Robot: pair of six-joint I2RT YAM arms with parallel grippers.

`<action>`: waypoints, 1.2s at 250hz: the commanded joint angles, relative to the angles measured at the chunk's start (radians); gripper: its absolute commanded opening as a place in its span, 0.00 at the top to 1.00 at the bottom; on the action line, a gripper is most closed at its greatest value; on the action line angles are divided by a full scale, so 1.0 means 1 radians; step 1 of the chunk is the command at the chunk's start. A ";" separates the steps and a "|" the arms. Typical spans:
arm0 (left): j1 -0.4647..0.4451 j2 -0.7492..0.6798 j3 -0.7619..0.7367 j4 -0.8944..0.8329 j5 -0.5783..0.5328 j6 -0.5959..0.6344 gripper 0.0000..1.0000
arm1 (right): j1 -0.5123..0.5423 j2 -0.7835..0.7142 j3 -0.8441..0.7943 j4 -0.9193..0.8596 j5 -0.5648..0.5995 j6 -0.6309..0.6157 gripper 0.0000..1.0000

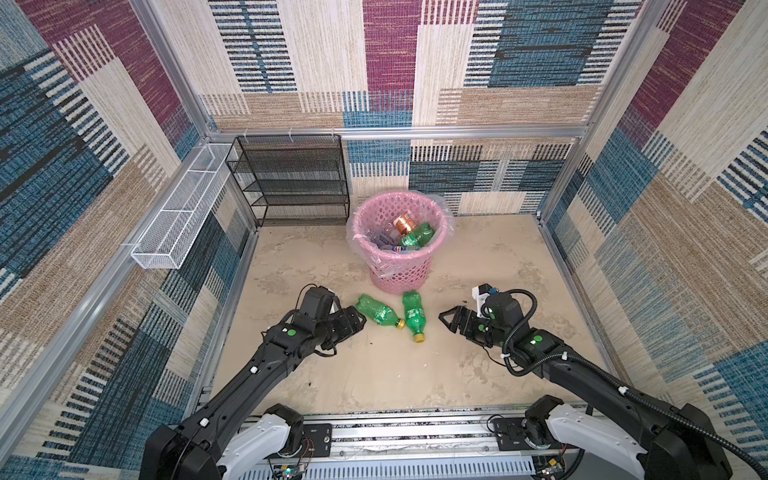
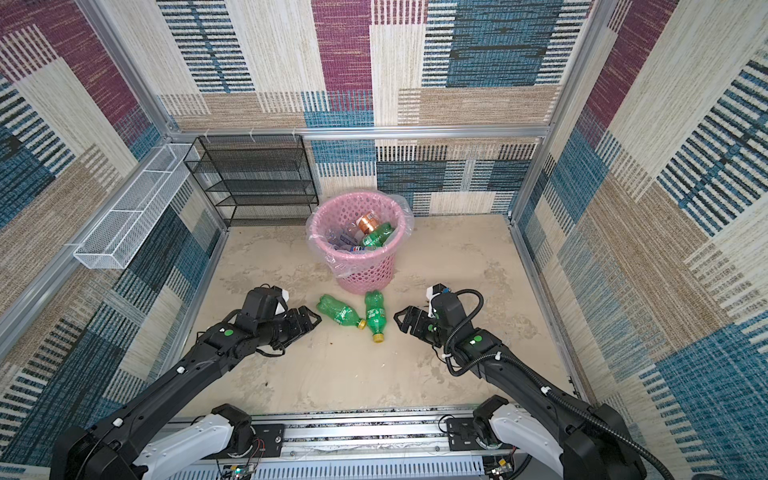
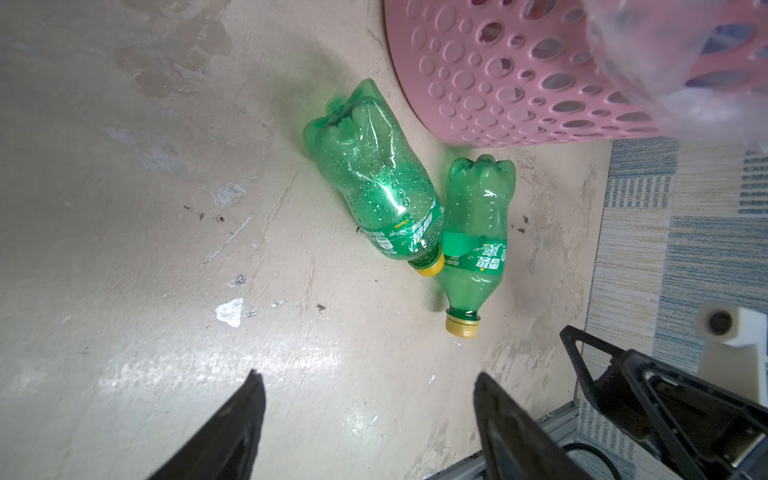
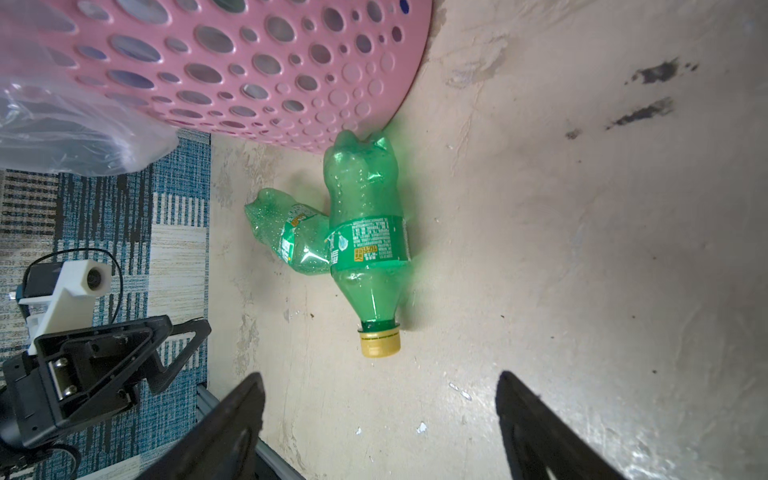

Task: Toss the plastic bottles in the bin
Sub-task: 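Lower the left gripper onto the Sprite bottle lying by the bin and close it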

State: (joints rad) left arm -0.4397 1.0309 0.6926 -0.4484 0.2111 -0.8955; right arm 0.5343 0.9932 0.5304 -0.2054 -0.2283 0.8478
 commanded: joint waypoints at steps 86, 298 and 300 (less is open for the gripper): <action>-0.125 0.180 0.059 0.121 -0.182 -0.271 0.19 | 0.000 0.008 -0.030 0.108 -0.034 0.007 0.12; -0.151 0.400 0.028 0.398 -0.206 -0.494 0.15 | 0.000 -0.004 -0.005 0.088 -0.019 -0.017 0.12; -0.151 0.402 0.029 0.399 -0.207 -0.494 0.15 | 0.000 -0.004 -0.006 0.087 -0.019 -0.016 0.12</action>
State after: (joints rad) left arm -0.5900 1.4040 0.7197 -0.1364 -0.0238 -1.3506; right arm 0.5346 0.9943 0.5186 -0.1322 -0.2543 0.8391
